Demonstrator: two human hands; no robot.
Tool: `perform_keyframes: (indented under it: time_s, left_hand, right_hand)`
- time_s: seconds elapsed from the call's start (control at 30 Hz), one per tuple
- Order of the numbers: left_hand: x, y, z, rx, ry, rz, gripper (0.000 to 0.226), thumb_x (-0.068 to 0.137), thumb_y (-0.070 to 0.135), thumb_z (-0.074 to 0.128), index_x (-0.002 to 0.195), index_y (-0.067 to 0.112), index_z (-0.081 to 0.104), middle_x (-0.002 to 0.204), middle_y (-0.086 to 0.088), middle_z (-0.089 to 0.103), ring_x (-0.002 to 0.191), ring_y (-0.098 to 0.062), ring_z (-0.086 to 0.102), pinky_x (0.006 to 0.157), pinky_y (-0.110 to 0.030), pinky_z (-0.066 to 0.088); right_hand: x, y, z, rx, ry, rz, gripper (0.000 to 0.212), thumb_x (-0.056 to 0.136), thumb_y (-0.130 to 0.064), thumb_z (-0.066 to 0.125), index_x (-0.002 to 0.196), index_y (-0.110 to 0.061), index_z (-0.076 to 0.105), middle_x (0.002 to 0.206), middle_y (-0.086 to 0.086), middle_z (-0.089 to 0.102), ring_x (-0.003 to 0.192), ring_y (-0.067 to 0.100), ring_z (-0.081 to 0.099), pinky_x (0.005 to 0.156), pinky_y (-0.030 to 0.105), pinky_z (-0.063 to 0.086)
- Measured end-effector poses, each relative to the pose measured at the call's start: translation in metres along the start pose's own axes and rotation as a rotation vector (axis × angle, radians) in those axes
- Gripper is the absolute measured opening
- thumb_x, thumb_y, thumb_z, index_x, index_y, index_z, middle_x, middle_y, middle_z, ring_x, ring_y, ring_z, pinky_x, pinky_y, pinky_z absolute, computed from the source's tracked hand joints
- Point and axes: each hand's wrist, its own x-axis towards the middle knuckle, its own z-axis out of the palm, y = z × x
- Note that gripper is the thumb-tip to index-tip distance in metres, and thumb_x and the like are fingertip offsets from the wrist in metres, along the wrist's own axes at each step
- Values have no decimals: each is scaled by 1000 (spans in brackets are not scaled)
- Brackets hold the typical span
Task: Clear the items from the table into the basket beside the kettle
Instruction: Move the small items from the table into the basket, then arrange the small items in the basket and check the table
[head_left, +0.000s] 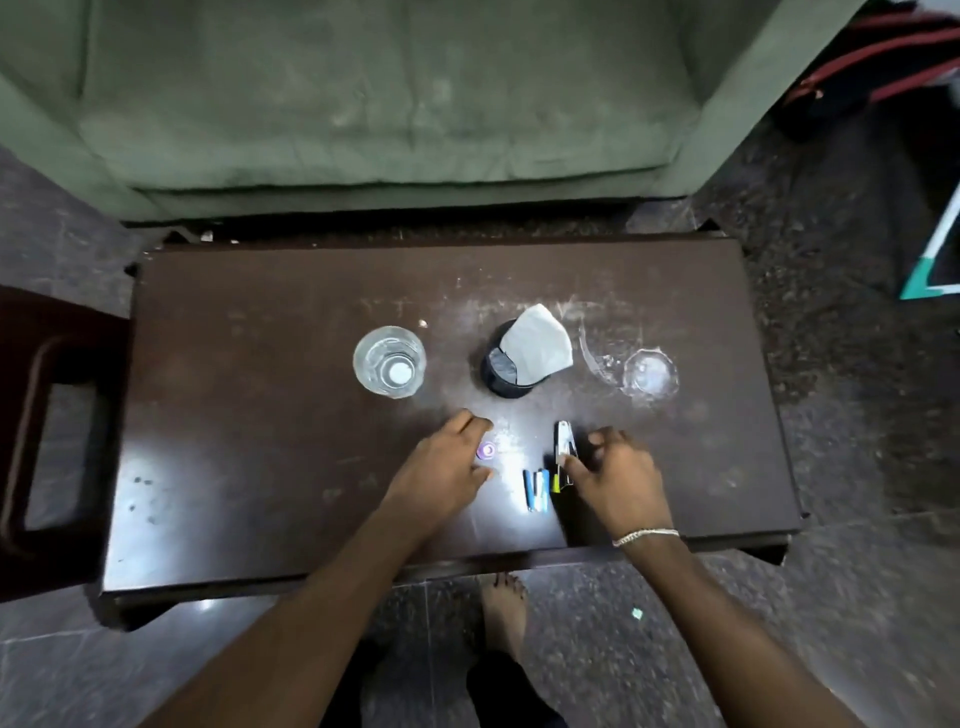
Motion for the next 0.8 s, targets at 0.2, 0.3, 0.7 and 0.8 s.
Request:
perform_keyframes:
  time_s: [0.2,0.3,0.7,0.8]
  left_hand:
    - [15,-2,25,17,52,-35,32,96,19,63,126,9,58,129,-7,54,105,-34,64,90,-44,51]
    - [16,-5,30,-21,100,-4,20,99,17,61,115,5,63,121,-10,58,98,-34,65,86,-45,51]
    - [-39,-35,-32,-200,316,72,7,96,19,66,102,15,68,105,4,59,81,-21,63,78,-45,54]
    - [-73,-57,-68,-196,388,59,10,94,21,66,104,21,66,106,9,57,82,-20,64,78,-43,55]
  right_hand:
    - [12,-4,24,-60,19,12,46,84,-48,73,105,-8,62,102,14,69,93,36,69,78,37,53]
    - [13,-4,31,-77,21,-2,38,86,-40,70,103,-6,61,101,16,69,93,37,68,79,38,53]
    - [-21,-61,3,90,59,-111,26,73,-44,67,74,-22,53,72,0,64,70,28,62,59,29,39]
    - [-45,-112,-1,140,64,-188,28,73,-42,69,69,-23,49,68,-3,62,66,25,59,58,29,31]
